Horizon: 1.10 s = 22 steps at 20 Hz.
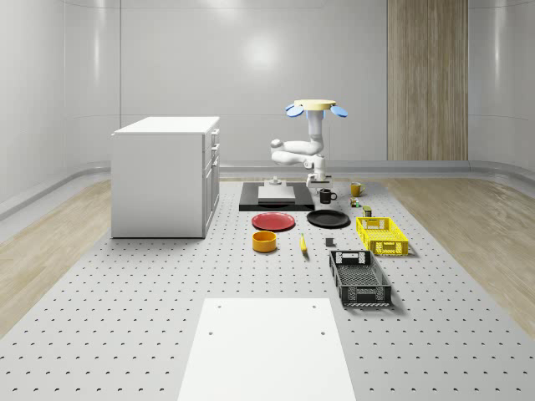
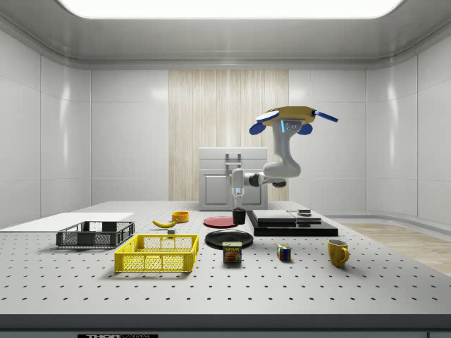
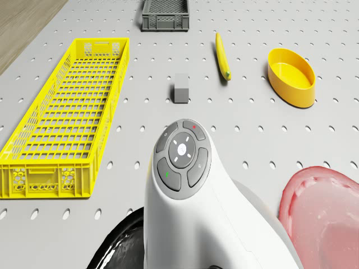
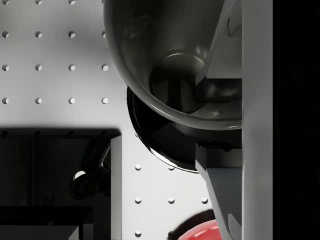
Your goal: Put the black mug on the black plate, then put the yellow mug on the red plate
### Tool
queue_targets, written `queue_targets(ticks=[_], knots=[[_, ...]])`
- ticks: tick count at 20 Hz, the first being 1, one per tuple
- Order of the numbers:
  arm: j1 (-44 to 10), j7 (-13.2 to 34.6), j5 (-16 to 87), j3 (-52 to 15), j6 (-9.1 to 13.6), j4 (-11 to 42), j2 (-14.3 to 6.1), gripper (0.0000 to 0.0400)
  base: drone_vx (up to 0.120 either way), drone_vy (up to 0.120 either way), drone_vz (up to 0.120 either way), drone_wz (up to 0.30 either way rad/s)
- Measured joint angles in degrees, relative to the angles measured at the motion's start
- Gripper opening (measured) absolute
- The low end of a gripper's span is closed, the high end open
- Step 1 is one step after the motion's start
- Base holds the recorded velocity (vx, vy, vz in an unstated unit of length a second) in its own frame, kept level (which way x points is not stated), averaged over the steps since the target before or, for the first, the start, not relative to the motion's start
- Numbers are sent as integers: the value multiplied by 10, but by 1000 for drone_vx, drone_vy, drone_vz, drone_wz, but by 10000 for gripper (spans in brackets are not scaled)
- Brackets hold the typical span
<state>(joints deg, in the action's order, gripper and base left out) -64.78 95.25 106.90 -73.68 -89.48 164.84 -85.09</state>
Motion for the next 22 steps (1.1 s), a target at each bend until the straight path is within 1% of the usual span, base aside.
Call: queue_targets(ticks=[4,5,9,14,22], knots=[[-1,0,-1,0,-2,0,-2,110,120,0,0,0],[-1,1,0,0,-3,0,-3,110,40,0,0,0],[-4,0,18,20,-12,-5,-6,110,0,0,0,0],[-10,0,55,60,-30,-17,-9,110,0,0,0,0],[-22,-2,110,118,-54,-41,-6,110,0,0,0,0]])
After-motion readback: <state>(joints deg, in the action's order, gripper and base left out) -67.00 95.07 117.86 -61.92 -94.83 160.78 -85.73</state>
